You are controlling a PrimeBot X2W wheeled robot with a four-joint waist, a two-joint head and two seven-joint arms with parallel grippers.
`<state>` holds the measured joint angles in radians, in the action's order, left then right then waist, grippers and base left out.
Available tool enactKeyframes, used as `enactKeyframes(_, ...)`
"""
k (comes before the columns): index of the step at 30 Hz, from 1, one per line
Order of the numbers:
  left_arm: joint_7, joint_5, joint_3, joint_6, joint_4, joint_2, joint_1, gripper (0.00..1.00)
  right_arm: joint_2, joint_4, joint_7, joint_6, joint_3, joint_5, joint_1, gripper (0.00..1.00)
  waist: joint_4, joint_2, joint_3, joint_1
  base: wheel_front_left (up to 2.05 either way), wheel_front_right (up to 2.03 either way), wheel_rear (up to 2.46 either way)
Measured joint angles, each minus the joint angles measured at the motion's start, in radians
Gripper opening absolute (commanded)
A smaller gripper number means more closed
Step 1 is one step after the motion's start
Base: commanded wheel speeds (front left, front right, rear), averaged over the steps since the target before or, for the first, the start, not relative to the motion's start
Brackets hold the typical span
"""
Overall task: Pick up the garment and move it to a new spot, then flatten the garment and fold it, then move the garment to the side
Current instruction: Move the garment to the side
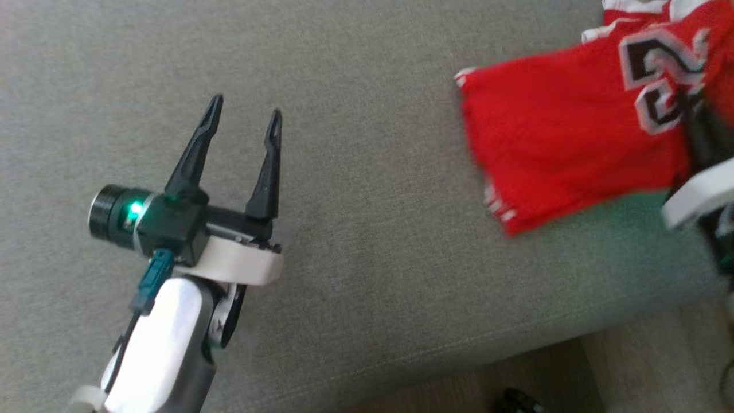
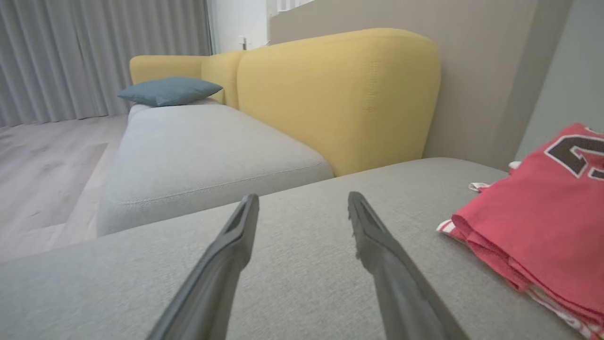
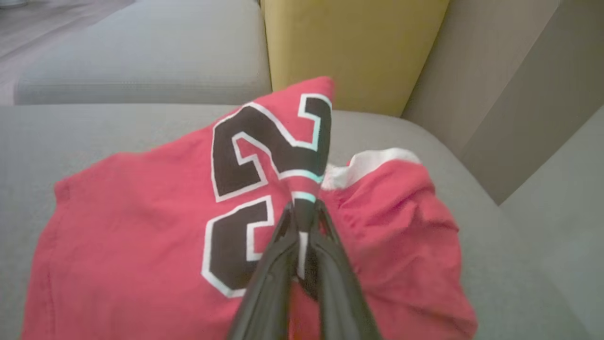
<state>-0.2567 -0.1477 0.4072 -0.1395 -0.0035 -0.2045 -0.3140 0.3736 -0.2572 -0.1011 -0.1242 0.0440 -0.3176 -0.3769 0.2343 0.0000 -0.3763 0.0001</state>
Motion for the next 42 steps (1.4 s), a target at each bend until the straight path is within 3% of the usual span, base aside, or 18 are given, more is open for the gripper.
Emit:
enactKeyframes(10,0.000,0.044,0.047,0.036,0.004,0.016,-0.117,1.00,0.137,-0.091,0.041,0.000,-0.128,0.000,-0.134,0.00,0.004,0.0000,-0.089,0.0000,0.00,0.00,0.00)
enactKeyframes(18,0.000,0.058,0.075,0.053,0.015,0.024,-0.161,1.00,0.192,-0.137,0.038,0.000,-0.219,0.003,-0.169,0.00,-0.005,0.0000,-0.129,0.0000,0.00,0.00,0.00)
enactKeyframes(28,0.000,0.067,0.101,0.066,0.025,0.043,-0.211,1.00,0.206,-0.249,0.052,0.000,-0.217,0.051,-0.268,0.00,-0.028,0.0000,-0.185,0.0000,0.00,0.00,0.00)
enactKeyframes(29,0.000,0.067,0.102,0.069,0.026,0.045,-0.214,1.00,0.206,-0.262,0.054,0.000,-0.217,0.061,-0.274,0.25,-0.033,0.0000,-0.188,0.0000,0.00,0.00,0.00)
enactKeyframes(30,0.000,0.067,0.104,0.069,0.026,0.047,-0.217,1.00,0.204,-0.279,0.054,0.000,-0.221,0.072,-0.278,0.68,-0.038,0.0000,-0.192,0.0000,0.00,0.00,0.00)
enactKeyframes(31,0.000,0.067,0.106,0.069,0.026,0.049,-0.221,1.00,0.202,-0.299,0.054,0.000,-0.228,0.083,-0.283,1.00,-0.043,0.0000,-0.194,0.0000,0.00,0.00,0.00)
enactKeyframes(39,0.000,0.066,0.105,0.070,0.037,0.061,-0.223,1.00,0.146,-0.376,0.120,0.000,-0.300,0.139,-0.284,1.00,-0.069,0.0000,-0.177,0.0000,0.00,0.00,0.00)
enactKeyframes(42,0.000,0.048,0.092,0.067,0.040,0.060,-0.204,1.00,0.091,-0.342,0.211,0.000,-0.319,0.137,-0.217,1.00,-0.076,0.0000,-0.141,0.0000,0.00,0.00,0.00)
